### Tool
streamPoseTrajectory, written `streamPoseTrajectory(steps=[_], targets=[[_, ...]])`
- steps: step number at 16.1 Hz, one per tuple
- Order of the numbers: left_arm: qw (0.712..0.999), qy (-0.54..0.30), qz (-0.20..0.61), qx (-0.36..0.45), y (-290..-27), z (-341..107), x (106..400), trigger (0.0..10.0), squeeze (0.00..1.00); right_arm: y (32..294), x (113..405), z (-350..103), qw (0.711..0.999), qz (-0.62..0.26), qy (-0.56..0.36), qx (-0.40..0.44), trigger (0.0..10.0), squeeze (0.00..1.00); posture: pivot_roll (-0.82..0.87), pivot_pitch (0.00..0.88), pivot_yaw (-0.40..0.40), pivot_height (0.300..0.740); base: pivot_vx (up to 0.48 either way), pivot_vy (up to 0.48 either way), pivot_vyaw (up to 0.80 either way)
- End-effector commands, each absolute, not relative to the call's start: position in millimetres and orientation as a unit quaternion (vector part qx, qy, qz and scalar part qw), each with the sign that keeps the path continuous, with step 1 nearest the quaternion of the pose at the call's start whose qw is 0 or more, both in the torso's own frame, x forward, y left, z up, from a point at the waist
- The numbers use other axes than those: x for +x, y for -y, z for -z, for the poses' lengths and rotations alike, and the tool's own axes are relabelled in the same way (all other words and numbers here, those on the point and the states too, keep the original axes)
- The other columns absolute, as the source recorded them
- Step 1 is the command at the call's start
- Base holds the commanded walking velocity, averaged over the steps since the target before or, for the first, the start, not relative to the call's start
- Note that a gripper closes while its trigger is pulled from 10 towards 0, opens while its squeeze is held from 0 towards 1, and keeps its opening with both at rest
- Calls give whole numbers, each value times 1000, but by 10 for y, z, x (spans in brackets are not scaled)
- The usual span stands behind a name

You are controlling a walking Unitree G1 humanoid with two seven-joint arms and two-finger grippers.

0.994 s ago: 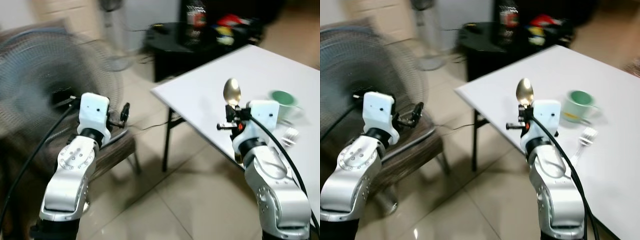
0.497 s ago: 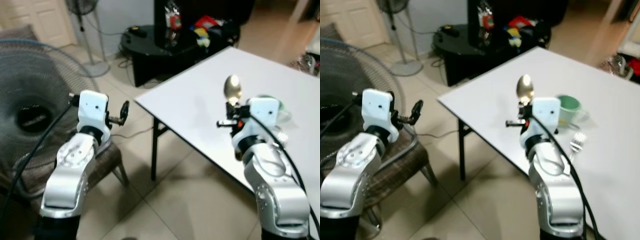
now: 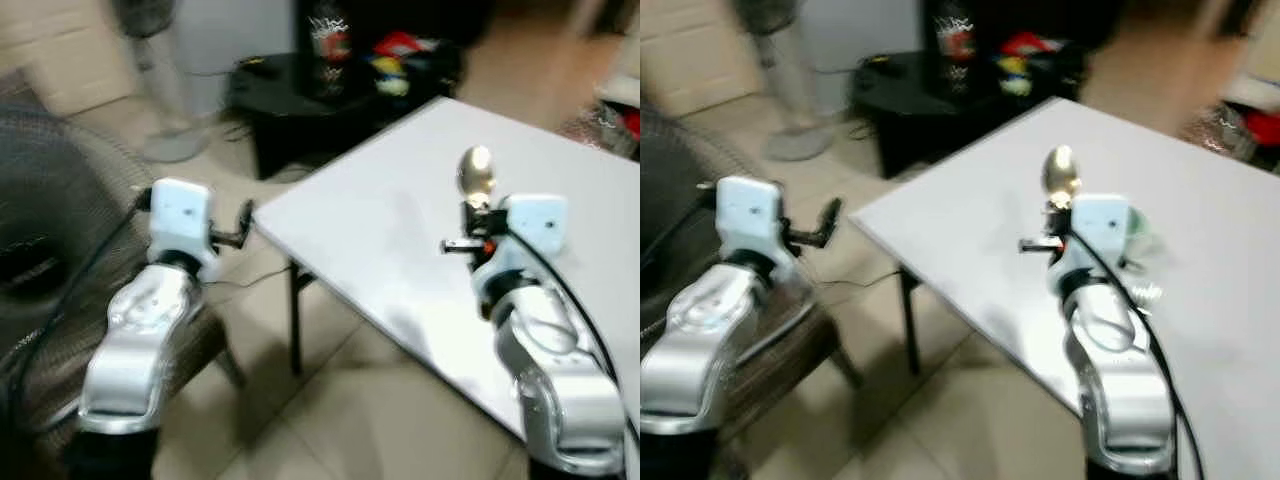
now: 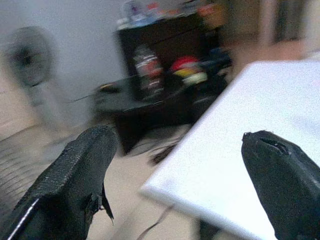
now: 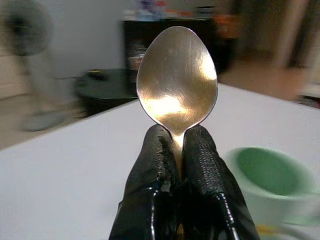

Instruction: Setting the table

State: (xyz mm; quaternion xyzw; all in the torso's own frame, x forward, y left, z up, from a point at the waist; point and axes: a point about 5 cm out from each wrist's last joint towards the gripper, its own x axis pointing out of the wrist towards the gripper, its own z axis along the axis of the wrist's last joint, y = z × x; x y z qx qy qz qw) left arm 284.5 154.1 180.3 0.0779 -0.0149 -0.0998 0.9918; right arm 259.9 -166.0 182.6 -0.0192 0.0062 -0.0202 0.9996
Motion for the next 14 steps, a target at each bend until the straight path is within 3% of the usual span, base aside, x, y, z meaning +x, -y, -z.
streamPoseTrajectory(steps=[1, 13, 14], targets=[[993, 14, 84, 87, -1643, -1818, 2851, 10000, 0, 1563, 2613, -1912, 1000, 0, 13, -12, 10000, 0, 25, 0, 32, 740, 349, 0, -788], [991, 15, 100, 85, -1579, -1780, 2859, 10000, 0, 1583, 2545, -1873, 1000, 6, 5, -7, 10000, 0, 19, 0, 26, 740, 344, 0, -787], [991, 13, 102, 85, -1564, -1762, 2858, 10000, 0, 1585, 2535, -1865, 1000, 3, 6, -5, 10000, 0, 12, 0, 39, 740, 334, 0, 0]])
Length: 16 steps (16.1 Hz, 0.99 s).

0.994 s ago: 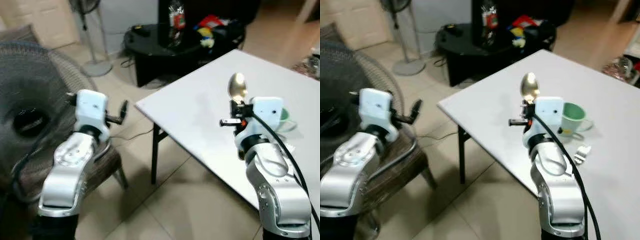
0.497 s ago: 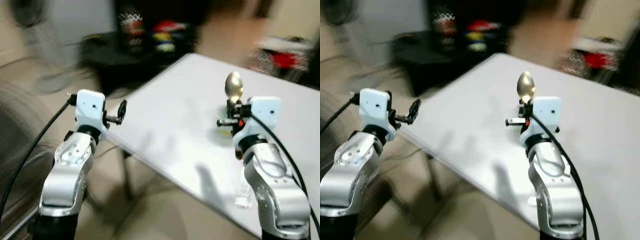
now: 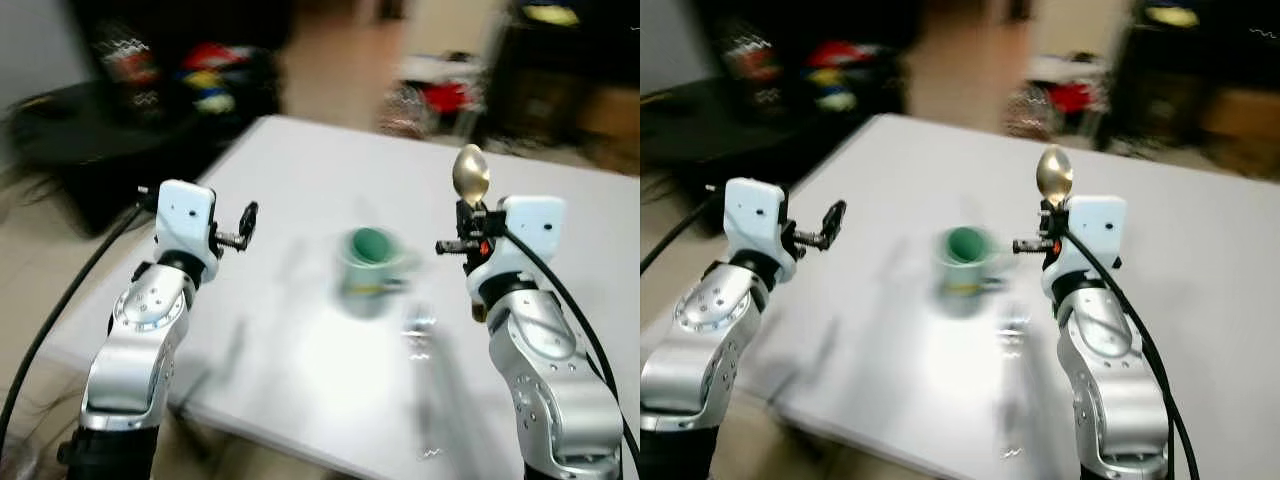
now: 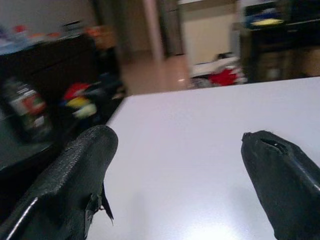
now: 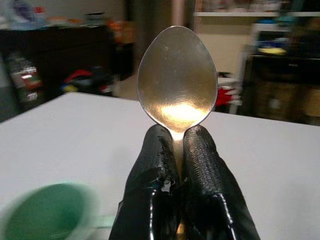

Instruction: Setting the table

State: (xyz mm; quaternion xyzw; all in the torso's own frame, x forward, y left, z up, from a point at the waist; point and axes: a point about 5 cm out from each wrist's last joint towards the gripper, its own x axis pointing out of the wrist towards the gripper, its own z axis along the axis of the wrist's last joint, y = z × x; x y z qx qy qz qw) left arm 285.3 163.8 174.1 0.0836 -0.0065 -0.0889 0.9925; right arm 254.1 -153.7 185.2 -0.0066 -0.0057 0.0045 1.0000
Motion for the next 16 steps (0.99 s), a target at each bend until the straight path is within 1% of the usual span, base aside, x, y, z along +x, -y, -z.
streamPoseTrajectory(steps=[1, 3, 4, 6, 7, 9, 11, 13, 16], targets=[[991, 12, 102, 81, -1558, -1754, 2853, 10000, 0, 1592, 2524, -1850, 1000, 6, 3, -2, 10000, 0, 6, 0, 39, 740, 0, 0, 0], [992, 11, 97, 75, -1575, -1785, 2868, 10000, 0, 1580, 2519, -1845, 1000, -3, -7, 9, 10000, 0, 8, 0, 41, 740, 0, 0, 0], [992, 13, 92, 82, -1597, -1787, 2888, 10000, 0, 1570, 2493, -1766, 999, -25, -30, -2, 10000, 0, 7, 0, 55, 740, 0, 0, 0], [991, 12, 106, 82, -1584, -1791, 2886, 10000, 0, 1594, 2475, -1730, 999, -20, -44, 5, 10000, 0, 4, 0, 57, 740, 0, 0, 0], [991, 13, 105, 80, -1592, -1804, 2887, 10000, 0, 1586, 2480, -1740, 999, -23, -45, 12, 10000, 0, 7, 0, 64, 740, 0, 274, 0], [991, 6, 103, 86, -1599, -1773, 2887, 10000, 0, 1564, 2495, -1726, 998, -39, -47, -2, 10000, 0, 11, 0, 65, 740, 0, 353, -609], [990, 5, 105, 92, -1618, -1775, 2877, 10000, 0, 1570, 2505, -1764, 999, -31, -40, 4, 10000, 0, 13, 0, 61, 740, 0, 446, -666], [991, -6, 96, 93, -1643, -1722, 2857, 10000, 0, 1583, 2511, -1792, 999, -26, -32, -2, 10000, 0, 10, 0, 63, 740, 0, 478, 0], [991, -6, 101, 89, -1612, -1725, 2832, 10000, 0, 1590, 2521, -1823, 999, -30, -26, -10, 10000, 0, 23, 0, 57, 740, 0, 476, 0]])
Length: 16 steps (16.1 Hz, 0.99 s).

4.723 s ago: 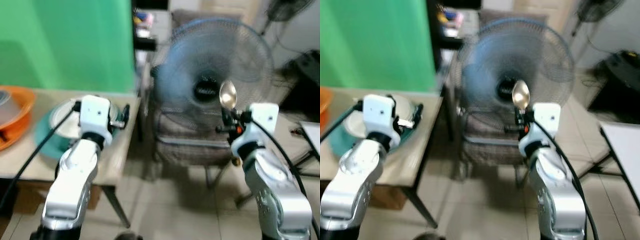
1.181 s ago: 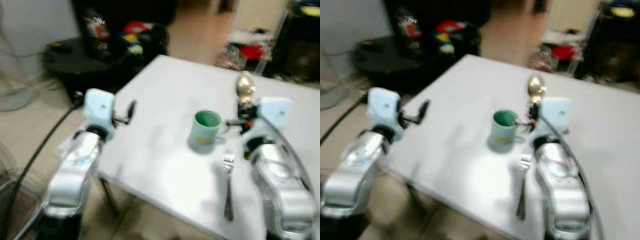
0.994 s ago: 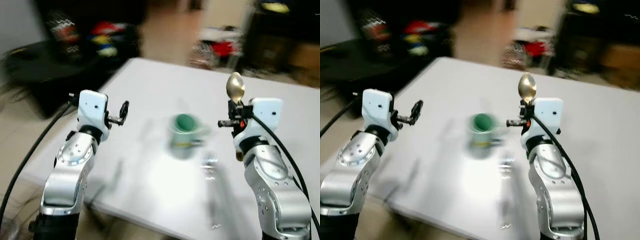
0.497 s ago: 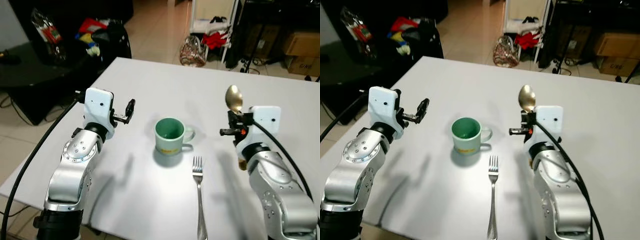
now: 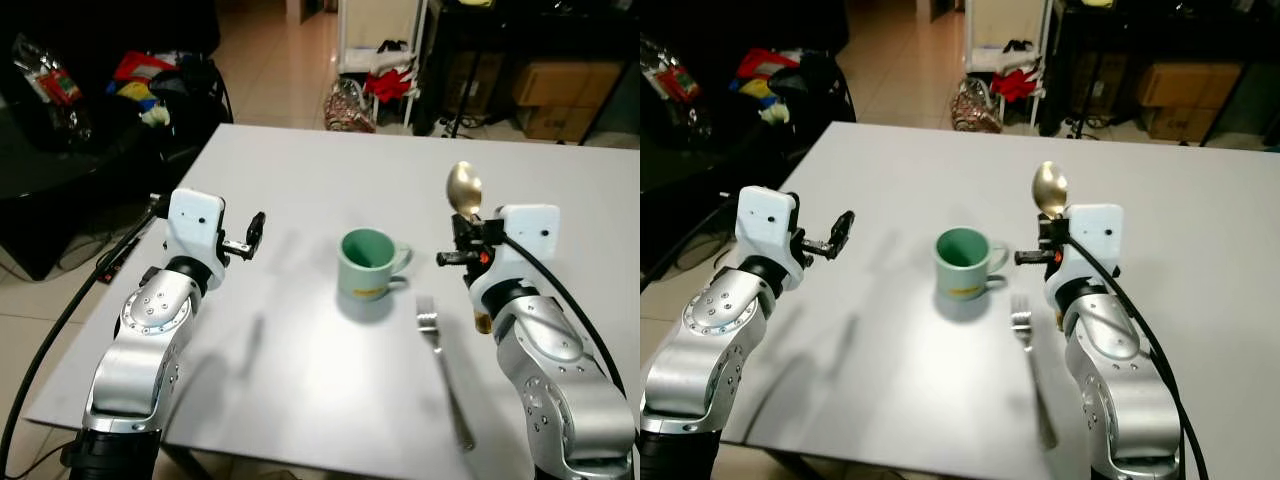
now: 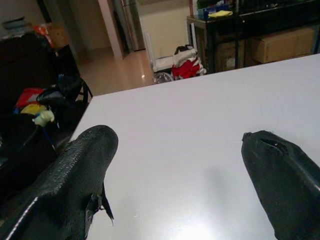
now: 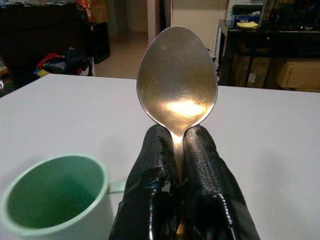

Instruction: Setting the table

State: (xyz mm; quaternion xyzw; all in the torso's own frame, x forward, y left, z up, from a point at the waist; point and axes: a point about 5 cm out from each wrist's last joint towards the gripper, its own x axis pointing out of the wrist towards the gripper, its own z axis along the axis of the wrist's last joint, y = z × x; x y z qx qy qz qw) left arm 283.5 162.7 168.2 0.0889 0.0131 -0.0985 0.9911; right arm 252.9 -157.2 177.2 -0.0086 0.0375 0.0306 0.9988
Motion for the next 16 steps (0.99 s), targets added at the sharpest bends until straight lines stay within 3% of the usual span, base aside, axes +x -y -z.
streamPoseTrajectory(steps=[1, 9, 13, 16], targets=[[991, -6, 100, 90, -1626, -1737, 2831, 10000, 0, 1592, 2523, -1823, 999, -26, -27, -11, 10000, 0, 29, 0, 56, 740, 0, 476, 0], [990, -11, 102, 96, -1642, -1740, 2792, 10000, 0, 1542, 2514, -1817, 999, -28, -31, -2, 10000, 0, 39, 0, 62, 740, 0, 476, 0], [988, -10, 109, 111, -1622, -1764, 2793, 10000, 0, 1504, 2530, -1800, 998, -36, -48, 7, 10000, 0, 42, 0, 69, 740, 0, -323, 0], [985, -17, 130, 110, -1585, -1758, 2776, 10000, 0, 1427, 2560, -1682, 993, -68, -98, 11, 10000, 0, 44, 0, 77, 740, 0, 0, 0]])
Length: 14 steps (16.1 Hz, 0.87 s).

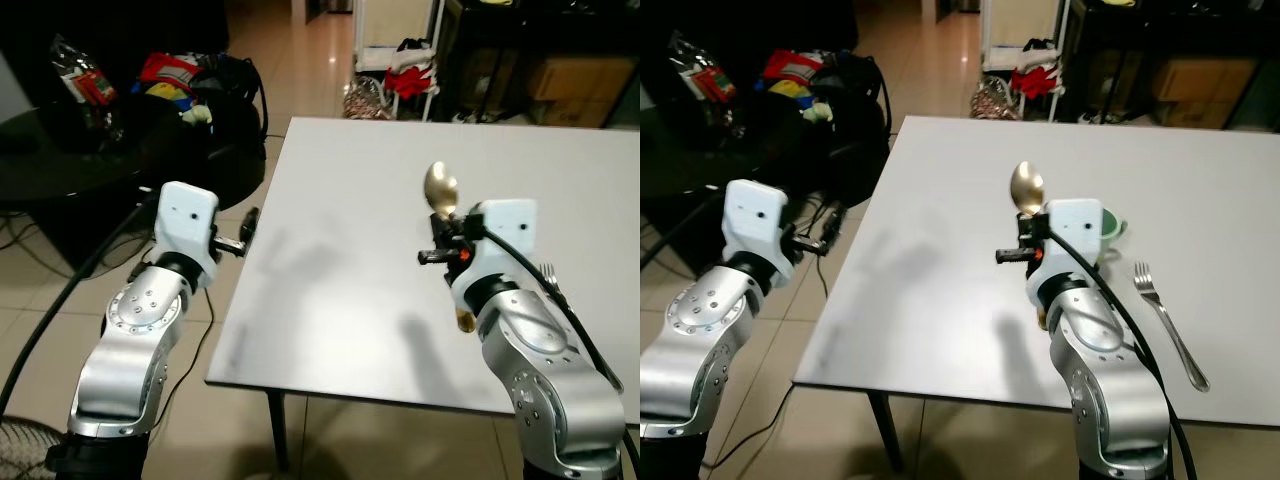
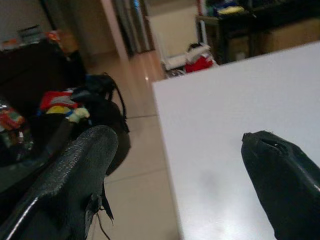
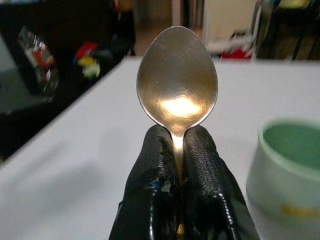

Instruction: Setting the table

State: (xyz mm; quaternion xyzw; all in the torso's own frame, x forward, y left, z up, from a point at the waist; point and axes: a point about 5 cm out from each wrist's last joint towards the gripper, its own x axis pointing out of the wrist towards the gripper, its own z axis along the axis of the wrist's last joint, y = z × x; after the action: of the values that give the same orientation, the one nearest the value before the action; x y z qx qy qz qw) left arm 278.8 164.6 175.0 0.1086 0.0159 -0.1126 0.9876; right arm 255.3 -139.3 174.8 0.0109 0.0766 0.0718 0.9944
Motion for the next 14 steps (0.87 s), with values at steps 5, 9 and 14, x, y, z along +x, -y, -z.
streamPoseTrajectory(steps=[5, 9, 14], targets=[[963, -46, 238, 116, -1514, -1729, 2689, 10000, 0, 1201, 2817, -1227, 971, -65, -229, 19, 10000, 0, 38, 0, 106, 740, 0, 0, 0], [926, -93, 353, 100, -1441, -1694, 2429, 10000, 0, 1043, 2899, -1069, 960, -75, -269, 21, 10000, 0, 57, 0, 100, 740, 0, 0, 0], [904, -127, 395, 103, -1430, -1627, 2260, 10000, 0, 890, 2891, -1003, 958, -66, -277, 21, 10000, 0, 73, 0, 87, 740, 0, 0, 0]])
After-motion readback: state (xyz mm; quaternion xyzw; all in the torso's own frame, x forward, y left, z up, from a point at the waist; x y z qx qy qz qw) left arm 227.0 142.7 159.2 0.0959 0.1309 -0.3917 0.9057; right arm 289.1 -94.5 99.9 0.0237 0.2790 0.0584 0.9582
